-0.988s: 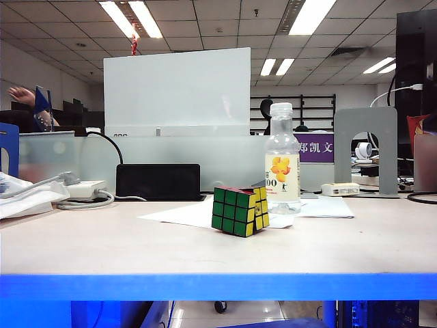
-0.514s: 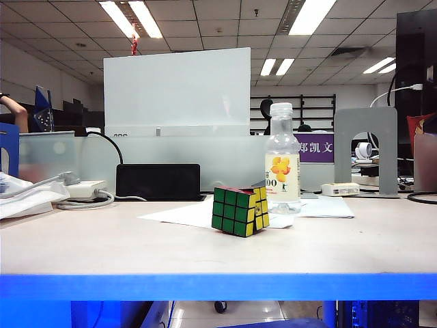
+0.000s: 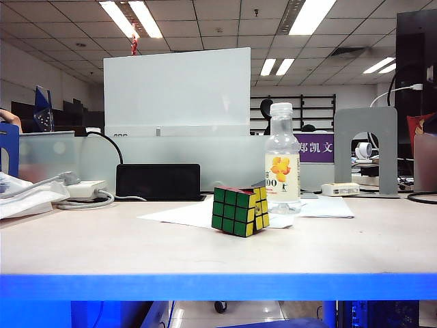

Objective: Rotate the Rubik's Cube so that the bottom side is facing up.

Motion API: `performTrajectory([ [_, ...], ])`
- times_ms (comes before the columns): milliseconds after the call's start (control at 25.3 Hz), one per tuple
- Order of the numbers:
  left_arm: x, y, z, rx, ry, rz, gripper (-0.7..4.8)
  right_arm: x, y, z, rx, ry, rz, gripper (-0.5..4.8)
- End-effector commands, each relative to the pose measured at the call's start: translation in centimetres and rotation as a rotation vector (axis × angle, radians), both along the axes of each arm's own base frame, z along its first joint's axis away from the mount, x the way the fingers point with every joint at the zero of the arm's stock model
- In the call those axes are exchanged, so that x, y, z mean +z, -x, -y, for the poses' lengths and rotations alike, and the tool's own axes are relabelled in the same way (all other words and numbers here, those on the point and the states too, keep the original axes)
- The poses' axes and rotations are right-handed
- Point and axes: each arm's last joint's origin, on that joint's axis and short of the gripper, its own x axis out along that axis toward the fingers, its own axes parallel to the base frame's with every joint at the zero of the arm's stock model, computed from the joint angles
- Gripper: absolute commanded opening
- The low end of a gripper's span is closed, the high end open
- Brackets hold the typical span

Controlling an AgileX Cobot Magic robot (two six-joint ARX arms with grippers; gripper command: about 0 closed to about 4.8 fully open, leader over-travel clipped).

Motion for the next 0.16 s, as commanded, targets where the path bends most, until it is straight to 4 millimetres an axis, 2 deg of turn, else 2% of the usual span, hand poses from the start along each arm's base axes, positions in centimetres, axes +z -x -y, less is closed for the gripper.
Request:
performTrajectory([
  [40, -0.21, -0.02, 0.02, -0.004, 0.001, -0.006, -0.06, -0.15, 0.02, 0.03, -0.003, 0.001, 0.004, -0.06],
  [158, -0.21, -0.02, 0.02, -0.004, 0.001, -0.006, -0.05, -0.15, 0.02, 0.03, -0.003, 0.001, 0.004, -0.06],
])
